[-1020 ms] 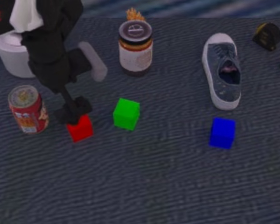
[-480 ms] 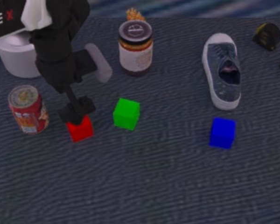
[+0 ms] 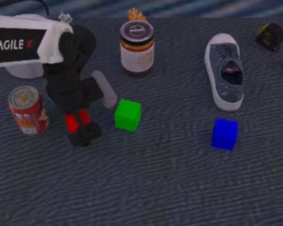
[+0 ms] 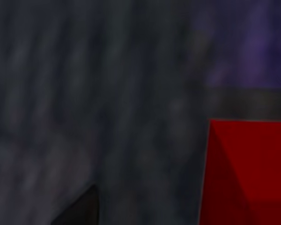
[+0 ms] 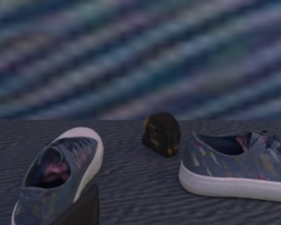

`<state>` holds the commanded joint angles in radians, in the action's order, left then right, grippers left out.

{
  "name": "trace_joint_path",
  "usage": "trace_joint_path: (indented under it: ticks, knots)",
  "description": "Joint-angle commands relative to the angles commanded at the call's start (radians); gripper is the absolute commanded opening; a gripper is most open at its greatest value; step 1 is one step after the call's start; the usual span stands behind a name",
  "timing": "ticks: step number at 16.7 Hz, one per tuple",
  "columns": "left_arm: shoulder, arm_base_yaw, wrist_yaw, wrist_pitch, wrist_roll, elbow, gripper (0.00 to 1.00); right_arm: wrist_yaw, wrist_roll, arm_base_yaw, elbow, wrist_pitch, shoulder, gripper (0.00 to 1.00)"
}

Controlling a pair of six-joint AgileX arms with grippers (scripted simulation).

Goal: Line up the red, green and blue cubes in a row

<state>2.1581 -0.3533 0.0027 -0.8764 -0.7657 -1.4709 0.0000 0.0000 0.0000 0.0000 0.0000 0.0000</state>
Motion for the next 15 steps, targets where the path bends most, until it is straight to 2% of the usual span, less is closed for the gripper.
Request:
trace_joint_path:
  ticks: [6, 15]
  knots:
    - [0.017, 0.0, 0.0, 0.034, -0.001, 0.024, 1.0, 0.0, 0.0, 0.0, 0.0, 0.0, 0.0, 1.0]
    - [0.017, 0.0, 0.0, 0.034, -0.001, 0.024, 0.32, 0.0, 0.0, 0.0, 0.0, 0.0, 0.0, 1.0]
